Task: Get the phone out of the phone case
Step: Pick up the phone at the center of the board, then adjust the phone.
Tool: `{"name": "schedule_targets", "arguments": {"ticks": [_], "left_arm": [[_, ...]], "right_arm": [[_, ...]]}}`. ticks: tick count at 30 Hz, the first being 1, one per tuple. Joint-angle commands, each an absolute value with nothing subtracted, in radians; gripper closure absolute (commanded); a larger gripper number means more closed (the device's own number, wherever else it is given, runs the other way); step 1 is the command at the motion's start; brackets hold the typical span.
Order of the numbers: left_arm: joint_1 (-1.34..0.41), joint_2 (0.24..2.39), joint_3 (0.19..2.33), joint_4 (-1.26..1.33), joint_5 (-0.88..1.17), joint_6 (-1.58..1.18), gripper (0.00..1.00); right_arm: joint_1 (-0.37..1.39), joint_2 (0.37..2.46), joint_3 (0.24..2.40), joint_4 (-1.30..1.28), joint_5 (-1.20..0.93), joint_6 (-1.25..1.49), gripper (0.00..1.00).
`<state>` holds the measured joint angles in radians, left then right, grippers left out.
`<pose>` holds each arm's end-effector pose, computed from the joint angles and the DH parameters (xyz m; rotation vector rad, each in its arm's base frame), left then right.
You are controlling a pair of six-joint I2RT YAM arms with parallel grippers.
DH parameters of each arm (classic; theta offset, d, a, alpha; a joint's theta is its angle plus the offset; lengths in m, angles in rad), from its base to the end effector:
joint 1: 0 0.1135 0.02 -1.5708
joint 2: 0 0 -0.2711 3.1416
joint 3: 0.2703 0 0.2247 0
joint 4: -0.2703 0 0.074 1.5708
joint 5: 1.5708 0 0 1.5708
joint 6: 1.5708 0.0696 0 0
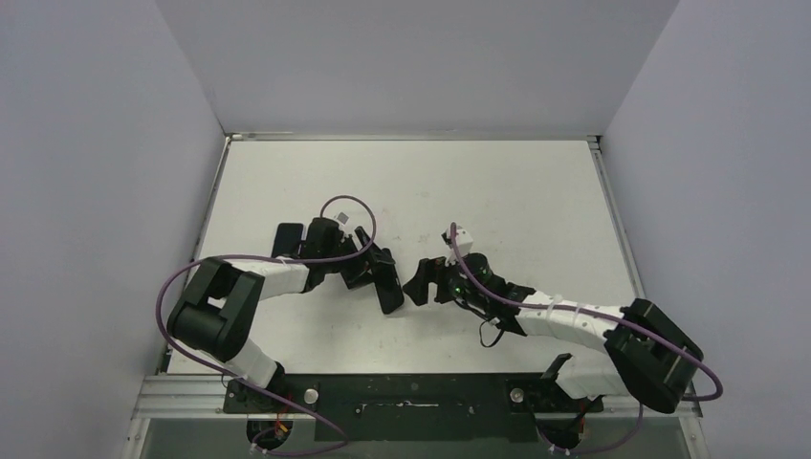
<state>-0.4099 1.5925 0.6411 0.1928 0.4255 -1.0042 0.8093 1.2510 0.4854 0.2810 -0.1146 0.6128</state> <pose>0.2639 -0.1460 0.1485 -0.5211 2.5123 -1.1332 0.1730 0.1931 0.1974 -0.2922 2.1864 0.9643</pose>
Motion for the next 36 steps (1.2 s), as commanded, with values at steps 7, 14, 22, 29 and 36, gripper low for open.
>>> {"name": "schedule_targets", "arguments": {"ticks": [7,14,22,29,36], "left_arm": [[-0.435,1.543,0.601,0.386,0.494,-1.150,1.00],[-0.449,1.532,0.597,0.419,0.483,-1.150,1.00],[-0.453,1.462,0.592,0.433,0.452,-1.104,0.93],[-0.444,1.322,0.589,0.425,0.429,-0.956,0.39],[-0.407,1.152,0.588,0.425,0.453,-0.795,0.14]], "right_arm": [[0.836,1.500,0.574,0.629,-0.178,0.604,0.14],[0.867,1.586,0.604,0.693,-0.224,0.624,0.45],[0.859,1.578,0.606,0.704,-0.262,0.615,1.00],[0.791,1.477,0.586,0.733,-0.350,0.640,1.00],[0.677,1.341,0.560,0.750,-0.449,0.699,1.00]]}}
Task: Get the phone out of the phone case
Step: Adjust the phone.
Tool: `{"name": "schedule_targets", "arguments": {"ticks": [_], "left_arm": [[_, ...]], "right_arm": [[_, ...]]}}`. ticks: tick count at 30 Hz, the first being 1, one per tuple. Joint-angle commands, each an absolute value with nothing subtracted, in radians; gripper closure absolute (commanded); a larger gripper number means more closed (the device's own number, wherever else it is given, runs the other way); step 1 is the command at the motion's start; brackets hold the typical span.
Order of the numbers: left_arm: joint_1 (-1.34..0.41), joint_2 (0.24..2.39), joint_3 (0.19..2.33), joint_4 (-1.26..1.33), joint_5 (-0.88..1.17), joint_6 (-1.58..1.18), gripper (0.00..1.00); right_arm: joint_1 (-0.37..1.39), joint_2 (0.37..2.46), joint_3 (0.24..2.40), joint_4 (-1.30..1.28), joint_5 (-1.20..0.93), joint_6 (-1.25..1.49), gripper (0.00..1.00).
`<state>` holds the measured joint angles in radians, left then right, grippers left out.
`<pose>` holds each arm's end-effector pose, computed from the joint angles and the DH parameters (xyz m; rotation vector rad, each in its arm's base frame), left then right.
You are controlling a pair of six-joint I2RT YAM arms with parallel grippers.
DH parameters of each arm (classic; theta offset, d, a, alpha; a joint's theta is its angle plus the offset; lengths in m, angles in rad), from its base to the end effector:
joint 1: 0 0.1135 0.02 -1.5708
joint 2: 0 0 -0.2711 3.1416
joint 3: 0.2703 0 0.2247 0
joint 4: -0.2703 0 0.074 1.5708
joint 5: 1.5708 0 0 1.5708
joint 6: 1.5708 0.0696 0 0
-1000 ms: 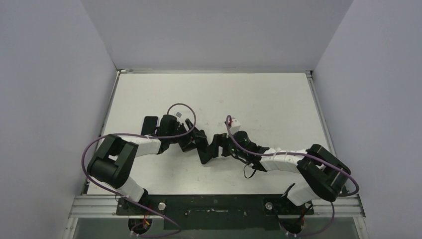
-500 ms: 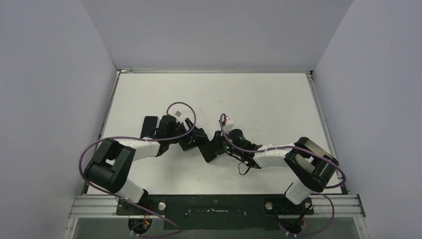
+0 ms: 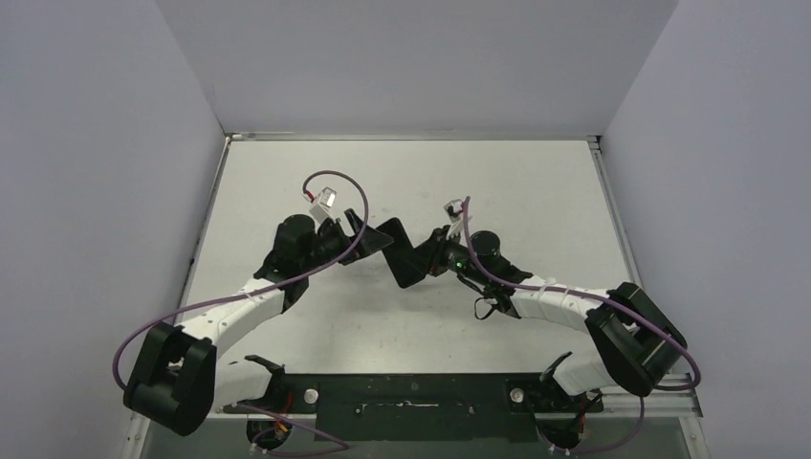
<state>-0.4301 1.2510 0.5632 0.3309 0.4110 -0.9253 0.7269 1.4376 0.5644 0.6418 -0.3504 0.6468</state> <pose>0.2332 -0.1376 0.2316 -0.2203 2.1137 -1.2573 0.2118 0.2204 0.2228 -0.3540 1.9532 1.2560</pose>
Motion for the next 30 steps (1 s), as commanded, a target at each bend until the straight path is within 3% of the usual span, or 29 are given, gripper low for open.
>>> {"name": "schedule_targets", "arguments": {"ticks": [1,16,30], "left_arm": [[-0.401,1.137,0.588,0.435,0.468,-0.785,0.13],[-0.377,1.127,0.554,0.809,0.718,-0.887,0.13],[-0.427,1.203,0.552,1.046,0.727,-1.076,0.29]], "right_arm": [[0.666,1.325,0.563,0.745,-0.461,0.702,1.00],[0.590,1.234,0.623,0.941,-0.638,0.929,1.00],[0.598,1.229,0.634,1.037,-0.652,0.999,1.00]]}}
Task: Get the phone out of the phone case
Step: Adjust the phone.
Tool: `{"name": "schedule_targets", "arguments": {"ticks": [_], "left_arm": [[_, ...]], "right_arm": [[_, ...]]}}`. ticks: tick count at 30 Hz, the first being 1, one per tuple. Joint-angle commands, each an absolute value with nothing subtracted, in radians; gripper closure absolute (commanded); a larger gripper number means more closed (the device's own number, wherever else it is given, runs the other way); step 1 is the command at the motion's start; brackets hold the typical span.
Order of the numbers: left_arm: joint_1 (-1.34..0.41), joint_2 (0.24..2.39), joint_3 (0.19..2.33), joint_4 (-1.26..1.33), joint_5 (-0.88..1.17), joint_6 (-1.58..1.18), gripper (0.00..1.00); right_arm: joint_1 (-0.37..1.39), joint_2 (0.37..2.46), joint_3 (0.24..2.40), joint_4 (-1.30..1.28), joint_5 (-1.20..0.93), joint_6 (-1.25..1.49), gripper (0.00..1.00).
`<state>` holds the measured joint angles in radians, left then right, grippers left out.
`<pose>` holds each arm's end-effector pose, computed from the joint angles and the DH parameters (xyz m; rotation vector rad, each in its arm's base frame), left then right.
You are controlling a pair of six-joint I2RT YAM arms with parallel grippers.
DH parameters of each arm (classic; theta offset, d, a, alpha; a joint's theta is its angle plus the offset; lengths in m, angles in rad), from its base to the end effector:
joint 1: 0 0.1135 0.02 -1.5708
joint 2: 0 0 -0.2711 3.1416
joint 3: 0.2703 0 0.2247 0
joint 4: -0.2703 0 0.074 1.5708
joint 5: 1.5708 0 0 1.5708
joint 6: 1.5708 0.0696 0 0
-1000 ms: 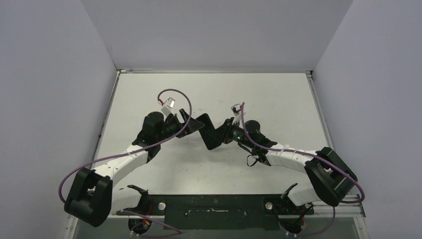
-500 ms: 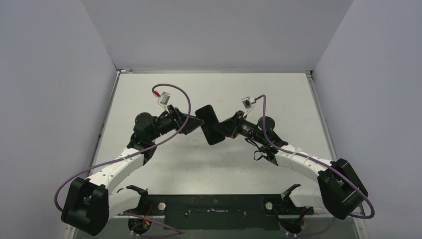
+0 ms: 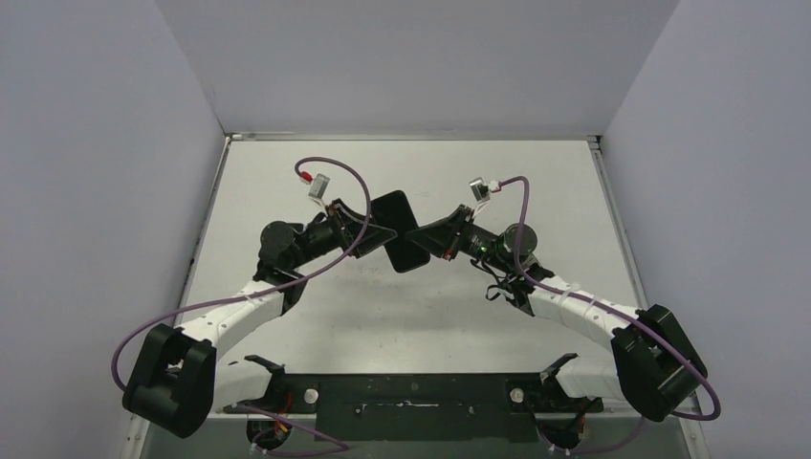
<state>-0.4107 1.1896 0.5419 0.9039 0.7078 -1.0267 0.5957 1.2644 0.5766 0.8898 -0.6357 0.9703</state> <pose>0.2118 -0.1416 0.3145 0.2199 1.5777 -1.6253 0.2011 0.1863 0.3069 -0.3216 1.6201 1.6815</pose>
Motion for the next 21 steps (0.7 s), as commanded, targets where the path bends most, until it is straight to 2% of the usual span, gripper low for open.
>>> {"name": "schedule_targets", "arguments": {"ticks": [1,6,13,16,19,21], "left_arm": [[-0.428,1.212,0.550,1.072,0.728,-1.090,0.31],[-0.425,1.245,0.545,1.193,0.735,-1.159,0.44],[-0.426,1.254,0.547,1.265,0.723,-1.230,0.79],[-0.426,1.245,0.561,1.247,0.720,-1.240,1.00],[-0.426,1.235,0.564,1.200,0.697,-1.256,1.00],[-0.428,1.225,0.558,1.180,0.671,-1.264,1.00]], "right_arm": [[0.598,1.227,0.634,1.040,-0.659,1.001,1.00],[0.599,1.241,0.661,1.038,-0.706,1.002,1.00],[0.605,1.301,0.673,1.131,-0.729,1.055,1.00],[0.612,1.326,0.699,1.100,-0.730,1.031,1.00],[0.617,1.347,0.722,1.073,-0.724,1.021,0.98],[0.617,1.344,0.724,1.054,-0.713,1.003,0.87]]}}
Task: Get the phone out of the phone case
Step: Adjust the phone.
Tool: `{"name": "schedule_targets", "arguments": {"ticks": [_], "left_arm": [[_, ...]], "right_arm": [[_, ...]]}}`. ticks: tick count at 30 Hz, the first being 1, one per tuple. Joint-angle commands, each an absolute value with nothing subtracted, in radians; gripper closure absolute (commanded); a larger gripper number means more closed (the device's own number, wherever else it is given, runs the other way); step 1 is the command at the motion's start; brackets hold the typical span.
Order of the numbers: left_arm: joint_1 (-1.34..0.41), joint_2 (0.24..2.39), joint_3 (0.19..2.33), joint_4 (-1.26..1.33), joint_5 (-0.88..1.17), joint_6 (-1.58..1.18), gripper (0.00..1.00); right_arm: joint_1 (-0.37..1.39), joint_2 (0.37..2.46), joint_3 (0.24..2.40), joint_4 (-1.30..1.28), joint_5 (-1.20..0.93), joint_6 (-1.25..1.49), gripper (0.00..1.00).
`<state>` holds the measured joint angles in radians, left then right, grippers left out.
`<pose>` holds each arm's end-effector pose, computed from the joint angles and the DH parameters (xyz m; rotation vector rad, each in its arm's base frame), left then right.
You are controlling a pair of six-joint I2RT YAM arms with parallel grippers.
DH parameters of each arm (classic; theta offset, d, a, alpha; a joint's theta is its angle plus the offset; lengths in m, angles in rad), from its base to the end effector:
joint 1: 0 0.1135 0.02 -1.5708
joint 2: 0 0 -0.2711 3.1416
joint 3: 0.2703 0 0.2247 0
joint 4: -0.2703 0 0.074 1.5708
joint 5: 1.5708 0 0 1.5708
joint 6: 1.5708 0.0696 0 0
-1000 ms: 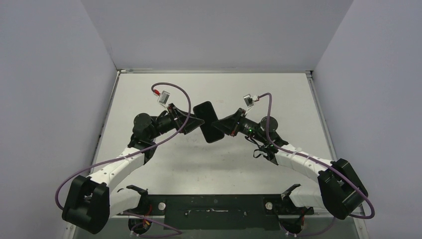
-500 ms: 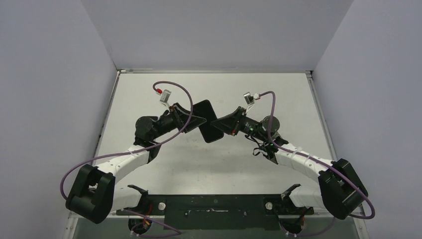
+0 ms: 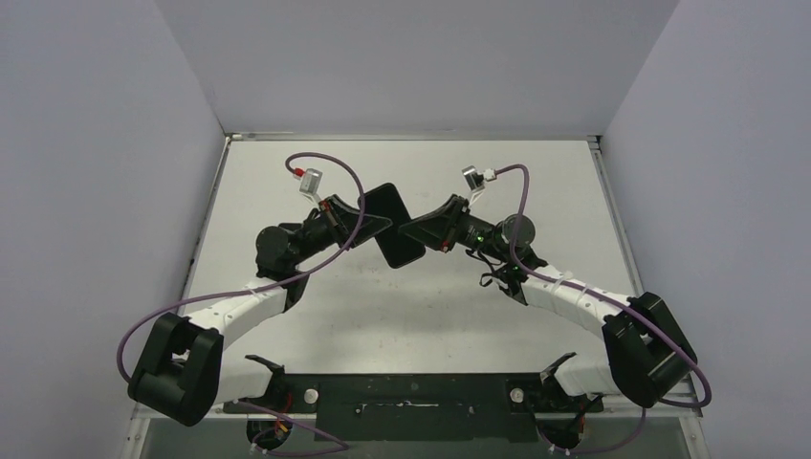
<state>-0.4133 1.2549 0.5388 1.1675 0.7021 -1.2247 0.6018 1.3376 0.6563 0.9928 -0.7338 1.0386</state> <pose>0.2136 -0.1427 0.3298 0.1788 1.4430 -1.7776 0.2069 0.1986 0.3260 -0.4226 1.5452 1.7936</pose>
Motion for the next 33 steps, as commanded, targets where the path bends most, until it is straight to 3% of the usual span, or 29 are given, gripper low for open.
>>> {"name": "schedule_targets", "arguments": {"ticks": [1,7,13,17,22,27,33], "left_arm": [[-0.430,1.220,0.553,1.166,0.647,-1.270,1.00],[-0.504,1.207,0.519,1.152,0.548,-1.293,1.00],[-0.512,1.228,0.482,1.162,0.434,-1.299,1.00],[-0.518,1.168,0.465,1.068,0.236,-1.276,1.00],[-0.520,1.100,0.435,1.029,0.081,-1.301,1.00],[-0.525,1.065,0.398,1.046,-0.022,-1.363,1.00],[-0.535,1.069,0.385,1.105,-0.086,-1.437,1.00]], "right_arm": [[0.616,1.336,0.724,1.020,-0.698,0.984,0.82],[0.614,1.274,0.715,0.820,-0.635,0.860,0.42],[0.590,1.213,0.673,0.781,-0.657,0.817,0.14],[0.562,1.184,0.659,0.722,-0.719,0.786,0.09],[0.563,1.102,0.593,0.663,-0.633,0.770,0.02],[0.578,1.107,0.582,0.698,-0.600,0.798,0.01],[0.611,1.170,0.576,0.832,-0.601,0.854,0.08]]}}
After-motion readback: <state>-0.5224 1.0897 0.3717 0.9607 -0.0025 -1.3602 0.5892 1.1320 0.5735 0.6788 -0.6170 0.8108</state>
